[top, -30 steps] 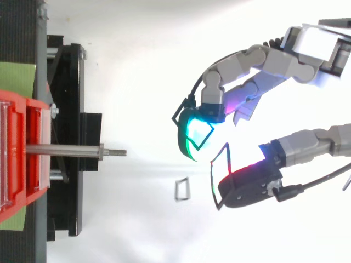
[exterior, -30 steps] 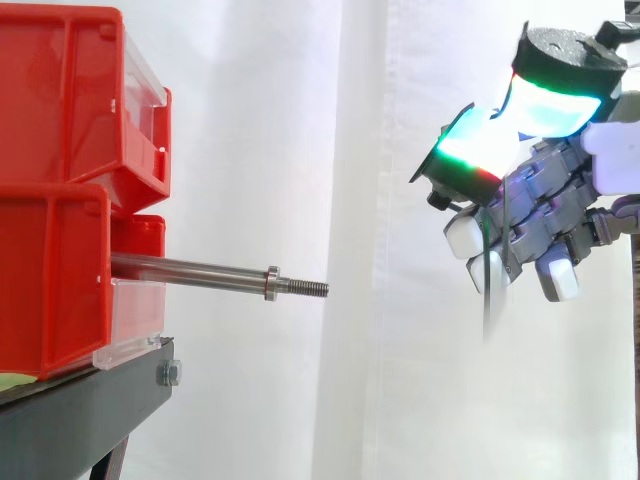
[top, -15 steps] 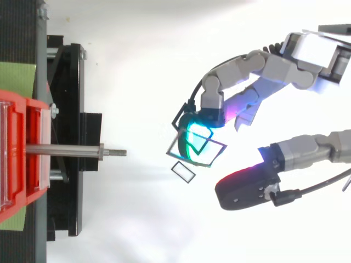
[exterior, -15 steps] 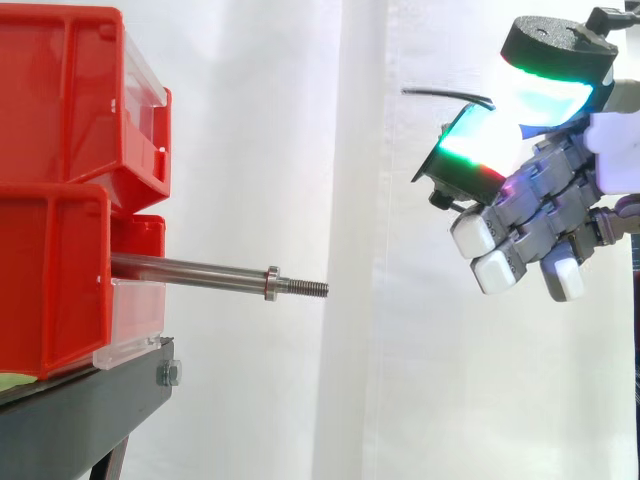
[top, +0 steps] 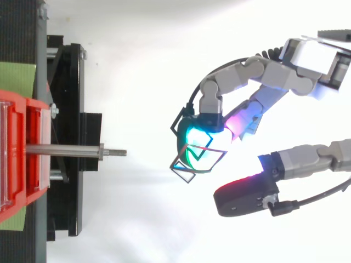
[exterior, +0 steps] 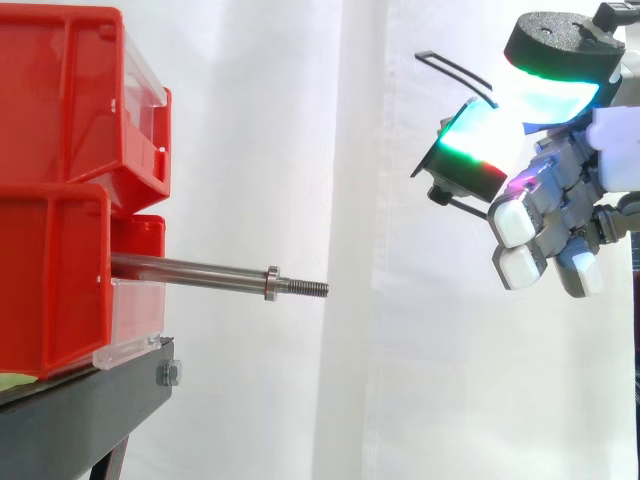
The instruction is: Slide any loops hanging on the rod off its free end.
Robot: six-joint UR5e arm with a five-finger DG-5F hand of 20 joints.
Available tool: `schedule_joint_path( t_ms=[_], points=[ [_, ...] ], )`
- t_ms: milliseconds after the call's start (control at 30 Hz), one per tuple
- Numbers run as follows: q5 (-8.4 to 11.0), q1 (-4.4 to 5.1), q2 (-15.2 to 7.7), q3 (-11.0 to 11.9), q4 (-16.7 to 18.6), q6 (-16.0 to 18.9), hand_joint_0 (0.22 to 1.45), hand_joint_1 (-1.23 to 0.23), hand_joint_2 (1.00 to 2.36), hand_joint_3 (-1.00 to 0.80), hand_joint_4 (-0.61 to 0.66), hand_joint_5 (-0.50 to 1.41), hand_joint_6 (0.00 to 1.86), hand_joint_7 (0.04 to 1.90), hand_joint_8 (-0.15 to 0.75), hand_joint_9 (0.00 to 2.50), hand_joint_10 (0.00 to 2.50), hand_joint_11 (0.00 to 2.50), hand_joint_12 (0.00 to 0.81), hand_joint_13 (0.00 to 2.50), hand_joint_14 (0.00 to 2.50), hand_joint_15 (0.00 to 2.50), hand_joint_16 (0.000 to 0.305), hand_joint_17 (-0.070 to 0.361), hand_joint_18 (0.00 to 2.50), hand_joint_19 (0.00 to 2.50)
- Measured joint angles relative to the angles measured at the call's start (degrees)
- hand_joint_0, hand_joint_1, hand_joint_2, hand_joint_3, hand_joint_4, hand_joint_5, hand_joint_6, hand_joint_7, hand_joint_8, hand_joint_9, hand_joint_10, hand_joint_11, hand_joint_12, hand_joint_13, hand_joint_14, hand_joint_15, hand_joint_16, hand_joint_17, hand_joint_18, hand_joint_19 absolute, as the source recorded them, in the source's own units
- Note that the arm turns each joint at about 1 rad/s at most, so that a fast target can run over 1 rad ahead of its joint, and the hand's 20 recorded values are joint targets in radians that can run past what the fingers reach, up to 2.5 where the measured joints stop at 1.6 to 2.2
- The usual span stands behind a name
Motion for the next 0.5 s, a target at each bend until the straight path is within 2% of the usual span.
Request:
schedule_joint_path(
  t_ms=[100, 167, 200, 367, 433, 500],
  points=[
    [0.02, 0.07, 0.0, 0.0, 0.02, -0.02, 0.55, -0.69, 1.03, -0.04, -0.14, -0.06, 0.79, 1.2, 0.371, 1.12, 0.0, 0.11, 0.375, 1.05, 0.0, 0.14, 0.063, 0.141, 1.16, 0.43],
    [0.02, 0.1, 0.0, 0.0, 0.04, -0.05, 0.53, -0.63, 1.16, -0.07, -0.16, -0.05, 0.78, 1.2, 0.364, 1.13, 0.0, 0.11, 0.374, 1.05, 0.0, 0.14, 0.063, 0.141, 1.16, 0.42],
    [0.02, 0.11, 0.0, 0.0, 0.07, -0.08, 0.51, -0.59, 1.28, -0.1, -0.18, -0.05, 0.77, 1.21, 0.358, 1.13, 0.0, 0.09, 0.373, 1.05, 0.0, 0.13, 0.063, 0.141, 1.17, 0.41],
    [-0.1, 0.18, -0.02, 0.0, 0.25, -0.22, 0.51, -0.6, 1.3, -0.1, -0.17, -0.05, 0.77, 1.21, 0.366, 1.21, 0.0, 0.16, 0.372, 1.07, 0.0, 0.14, 0.063, 0.141, 1.17, 0.41],
    [-0.14, 0.19, -0.02, 0.0, 0.28, -0.24, 0.52, -0.62, 1.27, -0.11, -0.16, -0.05, 0.76, 1.23, 0.371, 1.24, 0.01, 0.21, 0.376, 1.08, 0.0, 0.15, 0.063, 0.142, 1.17, 0.42],
    [-0.15, 0.19, -0.05, 0.0, 0.28, -0.28, 0.54, -0.65, 1.15, -0.1, -0.14, -0.05, 0.76, 1.23, 0.376, 1.41, 0.01, 0.48, 0.376, 1.1, 0.01, 0.17, 0.064, 0.143, 1.18, 0.42]
  ],
)
